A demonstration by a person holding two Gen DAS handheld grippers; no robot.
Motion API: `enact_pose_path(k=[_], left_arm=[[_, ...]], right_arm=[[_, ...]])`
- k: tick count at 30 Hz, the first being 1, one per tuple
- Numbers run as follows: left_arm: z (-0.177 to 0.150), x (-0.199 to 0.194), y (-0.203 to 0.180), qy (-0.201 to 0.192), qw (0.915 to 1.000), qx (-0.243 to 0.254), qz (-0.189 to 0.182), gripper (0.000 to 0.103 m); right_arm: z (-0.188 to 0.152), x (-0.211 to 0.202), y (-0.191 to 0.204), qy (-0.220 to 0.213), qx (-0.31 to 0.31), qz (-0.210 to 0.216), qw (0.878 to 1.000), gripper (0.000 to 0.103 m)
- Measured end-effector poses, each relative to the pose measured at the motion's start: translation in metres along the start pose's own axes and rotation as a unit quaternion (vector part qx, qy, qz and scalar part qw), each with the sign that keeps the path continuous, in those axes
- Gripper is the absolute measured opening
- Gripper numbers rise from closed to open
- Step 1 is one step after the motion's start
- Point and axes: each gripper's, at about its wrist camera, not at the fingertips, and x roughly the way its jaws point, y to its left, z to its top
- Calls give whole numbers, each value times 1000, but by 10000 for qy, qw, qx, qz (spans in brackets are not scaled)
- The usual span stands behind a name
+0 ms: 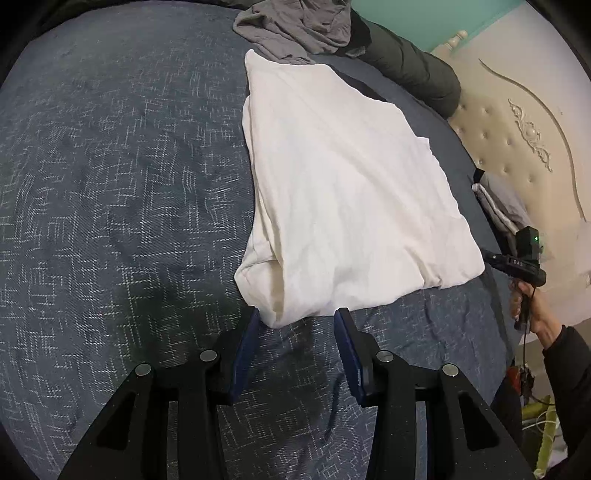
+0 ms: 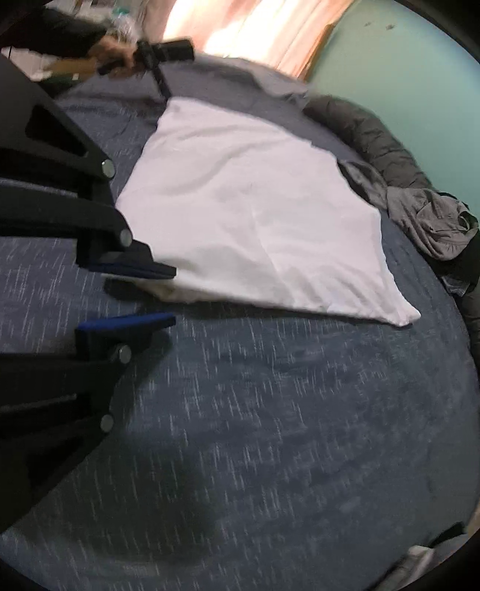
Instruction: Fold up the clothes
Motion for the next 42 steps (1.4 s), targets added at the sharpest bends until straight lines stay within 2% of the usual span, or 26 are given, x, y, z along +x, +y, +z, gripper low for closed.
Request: enact_pose_path(k=[3,4,8,10,14,19,23,24,26,27,28,30,34,36,37,38,41,42], left_arm=[[-1,2,1,17,10000,-27,4,45],[-2,3,1,23,10000,-35,11,45],[-4,5,4,45,10000,-67,39,45],[-5,5,5,56,9999,-83,53,45],[-6,2,7,24,9999,-135,48,45],[-6,-4,8,-25,9999,-153,46,45],[-6,-9,9,-64,9998,-167,44,46],[-6,-10,9,-74,9998,-171,43,46],[-6,-12,10,-93,9998,-178,42,46],[-6,-14,10,-103,9998,-182,42,46],[-6,-15,10,-113,9998,-185,42,46],[-7,-13,11,-75,9998,-175,79,46],[-10,-7,7,7,9999,-112,114,46],[-11,-4,5,49,9998,-48,162,46],[-11,-2,4,67,9998,-20,197,46],[-11,-1,3,70,9998,1,212,46],[-9,0,3,16,9998,27,217,44],[-7,1,2,23,9997,72,222,39]], right_arm=[[2,8,4,78,-44,94,9999,3],[3,9,4,105,-59,72,9999,2],[5,-3,3,-140,-126,9,9998,1],[9,-12,1,-273,-160,-125,9994,1],[14,-18,3,-271,-407,-534,9974,1],[9,1,11,238,-640,-441,9967,1],[5,-4,3,128,-348,-217,9991,2],[3,-6,2,114,-315,-195,9992,4],[0,-10,0,85,-250,-150,9995,14],[-3,-10,3,183,-314,-158,9992,29],[-8,-7,6,342,-449,-204,9982,34],[-14,-2,11,522,-718,-417,9952,34],[-18,9,19,633,-1050,-562,9909,34],[-17,13,22,627,-1170,-599,9893,30],[-17,15,24,625,-1228,-615,9886,19],[-17,16,26,618,-1296,-600,9878,13],[-16,16,31,595,-1452,-619,9857,7],[-16,15,33,563,-1522,-673,9844,6]])
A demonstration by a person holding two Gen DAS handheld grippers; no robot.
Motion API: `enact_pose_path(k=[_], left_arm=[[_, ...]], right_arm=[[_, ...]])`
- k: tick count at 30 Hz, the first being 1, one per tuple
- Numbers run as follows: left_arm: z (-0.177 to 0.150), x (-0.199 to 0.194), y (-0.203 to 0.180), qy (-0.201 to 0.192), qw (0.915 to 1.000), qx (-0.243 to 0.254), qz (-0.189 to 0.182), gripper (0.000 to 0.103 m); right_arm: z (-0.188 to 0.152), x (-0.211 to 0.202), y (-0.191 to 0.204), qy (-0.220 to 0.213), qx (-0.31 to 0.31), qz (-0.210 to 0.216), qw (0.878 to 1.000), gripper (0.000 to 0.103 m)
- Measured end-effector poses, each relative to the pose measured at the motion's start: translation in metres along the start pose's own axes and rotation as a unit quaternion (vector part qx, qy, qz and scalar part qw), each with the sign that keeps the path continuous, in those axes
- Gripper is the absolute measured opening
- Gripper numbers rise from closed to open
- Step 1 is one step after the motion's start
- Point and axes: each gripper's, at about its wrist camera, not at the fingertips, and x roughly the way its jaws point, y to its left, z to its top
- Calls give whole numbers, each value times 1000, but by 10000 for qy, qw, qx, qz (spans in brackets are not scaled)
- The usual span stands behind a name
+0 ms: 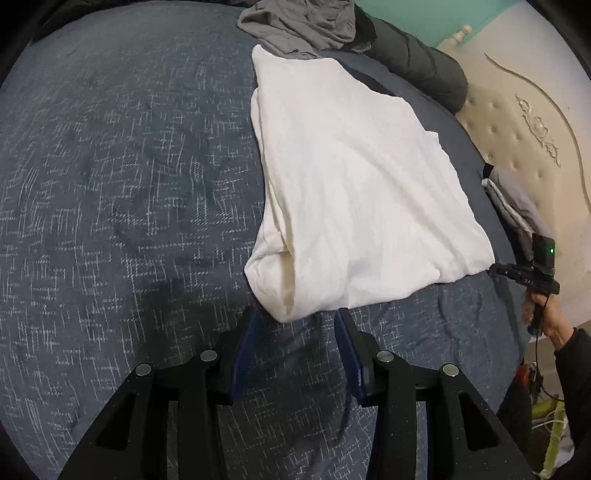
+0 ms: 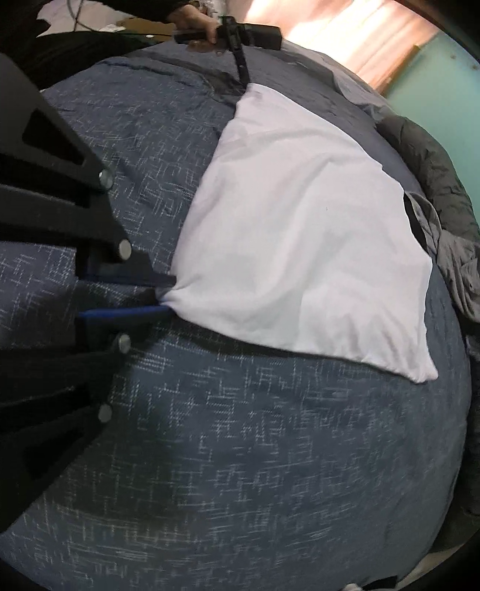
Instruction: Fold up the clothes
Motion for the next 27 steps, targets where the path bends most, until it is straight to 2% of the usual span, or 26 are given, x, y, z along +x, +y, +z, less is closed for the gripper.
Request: enact_pose_path(k=[1,2,8,17,27], left_arm=[[1,1,-1,22,10000,53,16,22],[2,2,-2,26,9999,94,37,9],[4,-14,-3,-194,9997,155,38,5],[1,-14,14,-141,9997,3,190,5],[-2,-3,4,31,9996,-4,274,6]], right_arm=[[0,-2,0,-38,-34,-39,10000,6],[1,-5,0,-84,-44,-50,9999,5],[4,-16,-1,-148,-205,-137,9996,5],[-6,0,-10,-10,-138,-312,9994,4],[-11,5,-22,-61,64,-144,9999,6]])
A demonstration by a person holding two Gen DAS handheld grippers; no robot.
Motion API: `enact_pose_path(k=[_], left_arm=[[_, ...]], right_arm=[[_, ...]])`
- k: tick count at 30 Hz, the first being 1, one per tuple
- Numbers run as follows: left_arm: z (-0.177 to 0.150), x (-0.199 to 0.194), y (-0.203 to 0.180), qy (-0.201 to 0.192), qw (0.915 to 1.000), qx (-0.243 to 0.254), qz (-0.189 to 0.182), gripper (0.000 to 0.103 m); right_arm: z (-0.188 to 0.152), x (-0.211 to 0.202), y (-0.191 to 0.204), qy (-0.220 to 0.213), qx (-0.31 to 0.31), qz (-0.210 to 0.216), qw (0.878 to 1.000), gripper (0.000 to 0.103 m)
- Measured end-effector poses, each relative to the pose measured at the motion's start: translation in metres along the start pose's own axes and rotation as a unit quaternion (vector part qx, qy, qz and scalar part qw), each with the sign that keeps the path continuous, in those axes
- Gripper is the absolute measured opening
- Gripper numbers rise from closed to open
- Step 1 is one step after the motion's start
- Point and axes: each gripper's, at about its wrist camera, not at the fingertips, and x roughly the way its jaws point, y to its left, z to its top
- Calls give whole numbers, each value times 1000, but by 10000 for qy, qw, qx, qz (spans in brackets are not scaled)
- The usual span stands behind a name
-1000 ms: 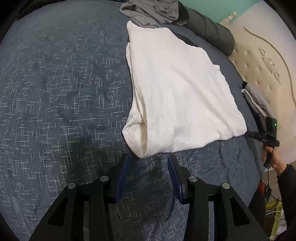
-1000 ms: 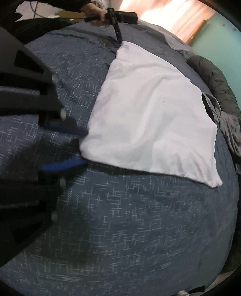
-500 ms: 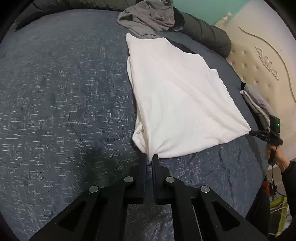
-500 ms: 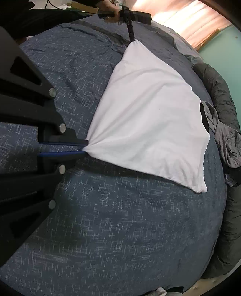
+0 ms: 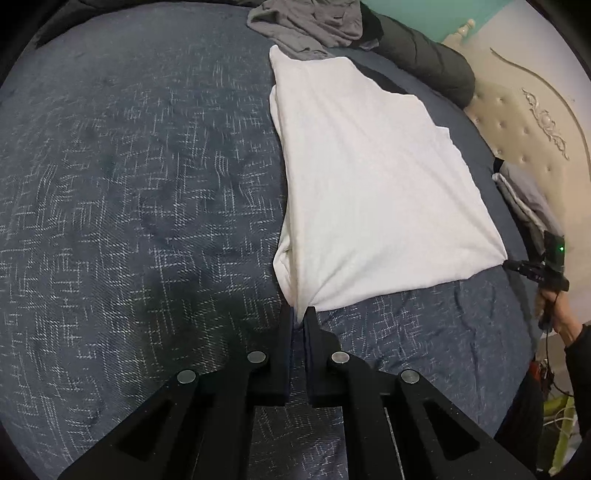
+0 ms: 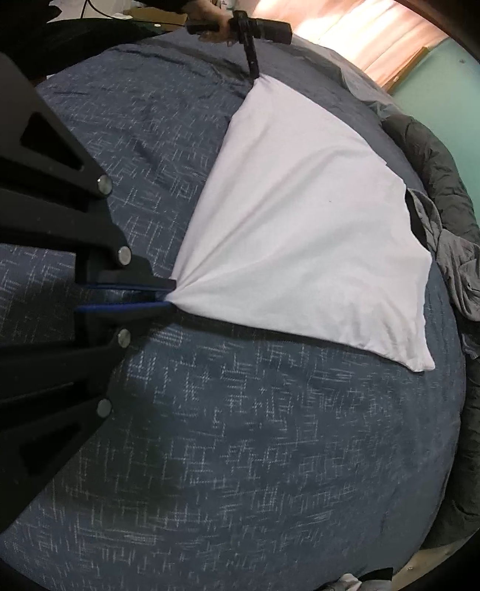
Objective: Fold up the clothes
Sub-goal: 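Open both tools and release the shirt edge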
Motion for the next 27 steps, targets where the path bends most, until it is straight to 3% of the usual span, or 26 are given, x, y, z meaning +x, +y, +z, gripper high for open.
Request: enact_pose_path(k=[4,7,10,13,17,22,27], left_arm=[[0,-9,-5,-81,9999,-22,83,12],[0,-23,-8,-195,9996,-13,180,29],[3,-48,-9,-581,9978,-184,263,32],[7,-61,-15,-858,9959,-282,111,32],[15,-42,-29,-924,9948,-400,-156,33],[23,-15,-44,-947,9931,-525,-456,33],[20,7,-41,-886,9932,-615,-447,33]], right_arm=[[-1,0,0,-21,-4,-94,10000,20],[-2,-4,1,-24,-84,-257,9996,37],[-2,-25,-11,-402,240,-160,9988,37],[4,-43,-17,-756,410,6,9963,37],[35,-24,-9,-596,589,29,9965,37],[32,-9,-20,-489,1334,345,9893,37],[34,1,-25,-371,1446,385,9880,37]])
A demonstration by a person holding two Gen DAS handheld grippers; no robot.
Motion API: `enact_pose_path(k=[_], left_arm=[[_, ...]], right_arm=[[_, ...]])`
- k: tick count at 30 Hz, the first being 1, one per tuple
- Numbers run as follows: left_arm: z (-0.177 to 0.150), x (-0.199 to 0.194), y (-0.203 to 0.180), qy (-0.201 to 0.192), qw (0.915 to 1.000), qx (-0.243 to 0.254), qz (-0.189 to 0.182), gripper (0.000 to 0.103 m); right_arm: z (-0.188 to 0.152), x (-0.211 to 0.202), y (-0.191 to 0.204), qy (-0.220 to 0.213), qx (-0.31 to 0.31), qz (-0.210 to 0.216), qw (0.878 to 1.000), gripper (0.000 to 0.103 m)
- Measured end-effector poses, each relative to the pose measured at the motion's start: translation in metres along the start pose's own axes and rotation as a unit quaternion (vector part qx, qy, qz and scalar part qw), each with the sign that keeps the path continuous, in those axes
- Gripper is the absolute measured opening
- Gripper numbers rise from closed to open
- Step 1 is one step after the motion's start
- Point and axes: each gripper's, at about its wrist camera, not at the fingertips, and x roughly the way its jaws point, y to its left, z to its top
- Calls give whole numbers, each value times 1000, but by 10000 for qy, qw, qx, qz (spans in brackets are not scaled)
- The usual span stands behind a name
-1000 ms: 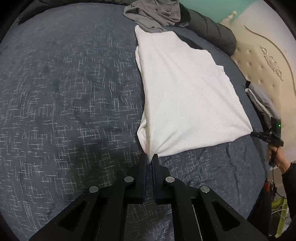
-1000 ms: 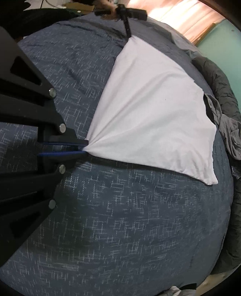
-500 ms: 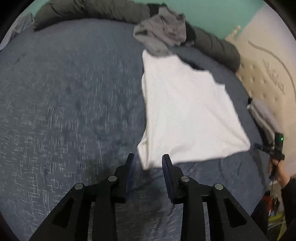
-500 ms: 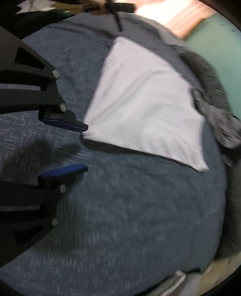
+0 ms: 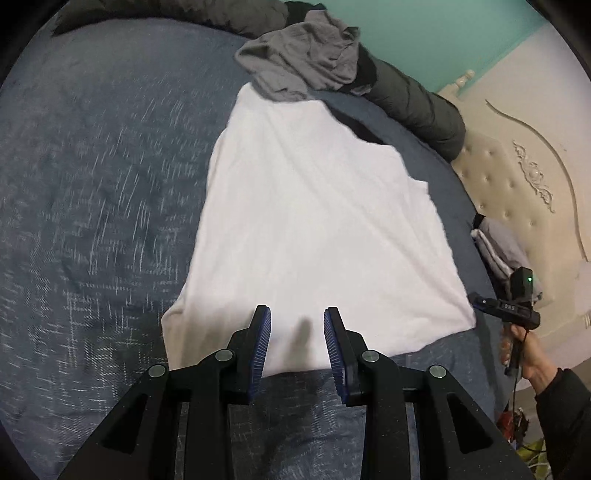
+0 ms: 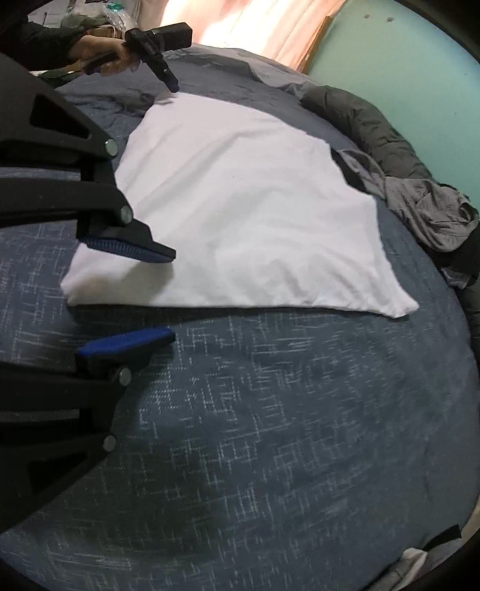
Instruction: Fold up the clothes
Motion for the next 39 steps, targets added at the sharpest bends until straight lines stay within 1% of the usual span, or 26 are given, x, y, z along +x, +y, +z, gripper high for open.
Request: enact_pose_path(k=[2,6,9,12,14,20,25,28,29,30,31,33,37,39], left_arm=[[-2,5,6,-28,10000,-46,36,33],[-5,9,13,-149,9998,-106,33,33],[-8,11,13,-234,9997,-23,54,33],[-10,14,12,-248,9997,52,72,33],[-11,15,14,-256,9997,15,41,33],[-12,20,15,-241,9997,-11,14,33],[-13,25,16,-255,9996,78,19,33],[-12,25,17,-235,9997,56,-13,33],[-13,25,17,-237,9997,48,-26,33],[-13,25,18,-241,9997,51,-33,33],[-13,25,18,-244,9997,54,-40,33],[-14,25,18,-245,9997,60,-46,33],[-14,24,19,-251,9997,46,-71,33],[-15,24,19,-246,9997,59,-61,33]], right_arm=[[3,-3,-1,-55,-2,-38,10000,37],[41,-7,5,-371,-96,-125,9992,38],[70,-10,10,-612,-167,-189,9978,41],[110,-1,20,-797,-308,-386,9956,48],[137,6,26,-918,-404,-521,9936,48],[185,48,35,-886,-724,-1140,9869,49],[224,84,41,-850,-990,-1655,9775,49],[234,98,38,-860,-985,-1632,9779,48],[235,100,37,-857,-1022,-1550,9789,43],[235,103,37,-852,-1063,-1453,9800,18],[236,104,38,-879,-1123,-1481,9786,7],[238,103,38,-997,-1174,-1562,9756,4],[245,92,36,-1367,-1086,-1698,9699,4],[247,92,36,-1408,-1109,-1769,9678,4]])
